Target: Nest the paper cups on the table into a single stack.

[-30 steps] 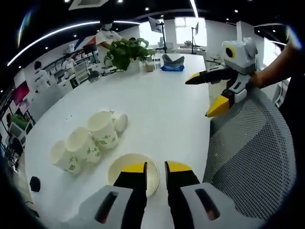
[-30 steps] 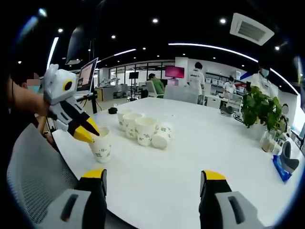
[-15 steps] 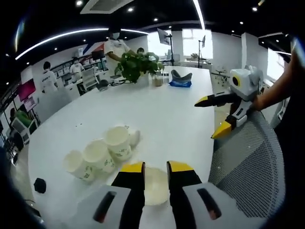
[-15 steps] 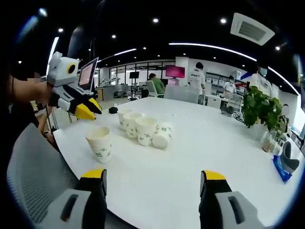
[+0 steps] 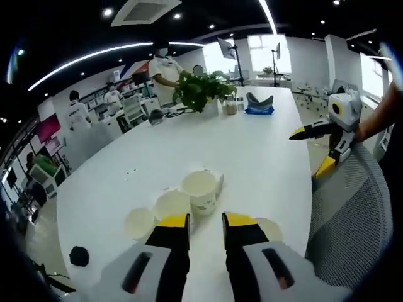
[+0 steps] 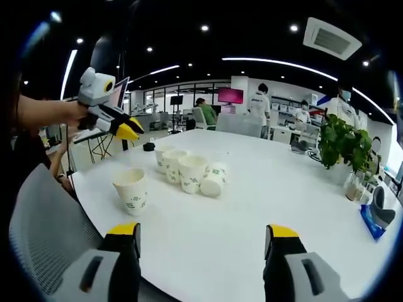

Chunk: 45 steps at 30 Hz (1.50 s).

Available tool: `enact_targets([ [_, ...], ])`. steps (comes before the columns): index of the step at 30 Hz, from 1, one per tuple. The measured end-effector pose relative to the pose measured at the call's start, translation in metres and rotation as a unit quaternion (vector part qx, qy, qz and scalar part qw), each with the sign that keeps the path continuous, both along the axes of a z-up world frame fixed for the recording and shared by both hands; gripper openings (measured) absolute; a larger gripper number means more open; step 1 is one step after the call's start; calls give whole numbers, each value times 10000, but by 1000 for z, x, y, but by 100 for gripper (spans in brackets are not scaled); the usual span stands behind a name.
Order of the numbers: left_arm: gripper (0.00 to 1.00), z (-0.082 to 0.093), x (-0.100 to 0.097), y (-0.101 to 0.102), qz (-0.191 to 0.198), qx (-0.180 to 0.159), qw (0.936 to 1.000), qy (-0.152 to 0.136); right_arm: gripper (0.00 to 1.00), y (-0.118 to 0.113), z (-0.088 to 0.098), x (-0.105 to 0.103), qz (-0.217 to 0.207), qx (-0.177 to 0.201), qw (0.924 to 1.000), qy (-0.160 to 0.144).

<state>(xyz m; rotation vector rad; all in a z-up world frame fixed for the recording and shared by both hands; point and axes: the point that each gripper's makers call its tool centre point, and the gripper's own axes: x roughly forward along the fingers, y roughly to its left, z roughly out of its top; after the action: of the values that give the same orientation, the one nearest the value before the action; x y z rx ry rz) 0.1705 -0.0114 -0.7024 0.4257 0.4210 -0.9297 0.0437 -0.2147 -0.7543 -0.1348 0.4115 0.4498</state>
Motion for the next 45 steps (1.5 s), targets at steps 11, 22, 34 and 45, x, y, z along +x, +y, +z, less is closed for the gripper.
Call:
enact_targets([
  [11, 22, -13, 39, 11, 117, 177, 9998, -25, 83, -1, -2, 1, 21, 17, 10000, -5],
  [22, 22, -36, 69, 18, 176, 502, 9985, 92, 83, -1, -3, 1, 24, 4, 10000, 21],
  [34, 19, -70, 95, 22, 40, 899, 9949, 464, 83, 0, -4, 0, 31, -24, 10000, 65],
  [45, 9, -83, 96, 19, -253, 1207, 9904, 620, 82, -2, -5, 0, 8, -28, 10000, 79],
])
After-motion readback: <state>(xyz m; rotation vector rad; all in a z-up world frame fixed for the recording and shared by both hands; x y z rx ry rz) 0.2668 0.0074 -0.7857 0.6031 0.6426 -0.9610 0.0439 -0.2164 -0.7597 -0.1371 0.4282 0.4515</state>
